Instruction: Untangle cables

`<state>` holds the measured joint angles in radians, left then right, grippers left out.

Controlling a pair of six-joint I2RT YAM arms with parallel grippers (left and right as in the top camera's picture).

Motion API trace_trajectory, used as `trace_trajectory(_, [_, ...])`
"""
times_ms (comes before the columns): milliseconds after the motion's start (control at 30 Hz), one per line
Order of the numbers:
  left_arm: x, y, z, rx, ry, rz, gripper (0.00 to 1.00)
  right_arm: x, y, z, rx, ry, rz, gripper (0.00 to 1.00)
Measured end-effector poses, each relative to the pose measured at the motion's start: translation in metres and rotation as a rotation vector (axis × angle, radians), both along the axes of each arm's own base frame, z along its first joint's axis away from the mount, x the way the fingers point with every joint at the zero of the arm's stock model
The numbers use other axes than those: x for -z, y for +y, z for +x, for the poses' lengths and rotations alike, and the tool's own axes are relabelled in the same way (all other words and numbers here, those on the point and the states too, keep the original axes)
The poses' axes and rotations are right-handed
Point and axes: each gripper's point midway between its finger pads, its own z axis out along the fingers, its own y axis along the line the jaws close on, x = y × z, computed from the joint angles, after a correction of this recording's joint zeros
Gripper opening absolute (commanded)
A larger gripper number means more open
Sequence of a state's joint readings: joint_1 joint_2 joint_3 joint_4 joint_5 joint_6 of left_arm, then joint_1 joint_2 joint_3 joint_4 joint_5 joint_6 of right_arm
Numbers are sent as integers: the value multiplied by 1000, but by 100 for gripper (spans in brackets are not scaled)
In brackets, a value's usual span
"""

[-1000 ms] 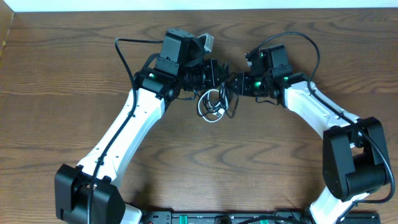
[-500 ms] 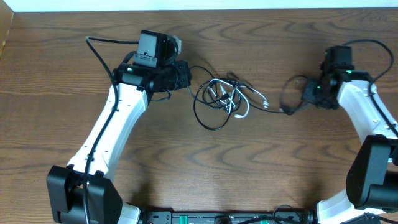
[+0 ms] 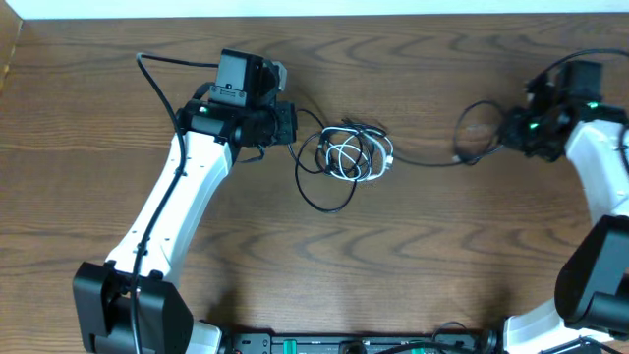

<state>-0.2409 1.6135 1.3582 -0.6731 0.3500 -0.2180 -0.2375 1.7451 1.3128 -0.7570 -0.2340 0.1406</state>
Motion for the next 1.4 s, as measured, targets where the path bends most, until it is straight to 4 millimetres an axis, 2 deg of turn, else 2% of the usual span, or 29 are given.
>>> trace_trajectory(67, [-8,11,3,-20,-30,16,7,-1,-18,-6,53,19,-12,1])
trace_trajectory(133, [-25,28,5,-63,-80,26,7,4,-41,-19,127,65,-35,1])
trace_trajectory(200, [-56,50,3,-119,-168,35,7,7,-68,-33,227,111,-80,1])
trace_trajectory(300, [-95,69,-6,-163,-277,40,7,9,-92,-48,333,158,-137,1])
trace_trajectory(367, [-104,71,-7,-168,-301,43,8,10,-103,-57,389,190,-175,1])
trace_trajectory(467, [-104,73,-7,-176,-303,53,7,10,-120,-68,458,220,-222,1])
trace_trajectory(500, [-104,74,-7,-179,-304,57,7,10,-122,-69,466,219,-215,5])
trace_trajectory(567, [-104,73,-7,-174,-302,51,7,11,-121,-67,456,206,-186,19])
trace_trajectory(600, [-104,71,-8,-165,-300,40,7,10,-111,-57,392,167,-133,35])
trace_trajectory(633, [-104,68,-8,-154,-297,27,8,9,-105,-52,352,147,-108,60])
trace_trajectory(667, [-105,60,-11,-123,-290,-10,7,0,-57,-24,106,29,32,69])
trace_trajectory(700, [-106,54,-13,-98,-284,-39,7,-7,-32,-12,3,-29,89,77])
trace_trajectory(733, [-107,47,-15,-72,-279,-65,7,-13,-6,0,-98,-82,123,80])
trace_trajectory(833, [-108,27,-21,-13,-269,-109,8,-32,61,27,-323,-217,158,82])
trace_trajectory(1000, [-114,-5,-30,71,-271,-163,8,-54,155,42,-568,-359,188,84])
trace_trajectory(1200, [-122,-22,-32,96,-283,-217,7,-70,225,45,-709,-467,216,86])
trace_trajectory(1233, [-125,-25,-31,101,-290,-230,8,-68,243,41,-747,-470,230,86])
trace_trajectory(1400, [-130,-29,-31,97,-289,-270,7,-48,291,33,-843,-461,282,81])
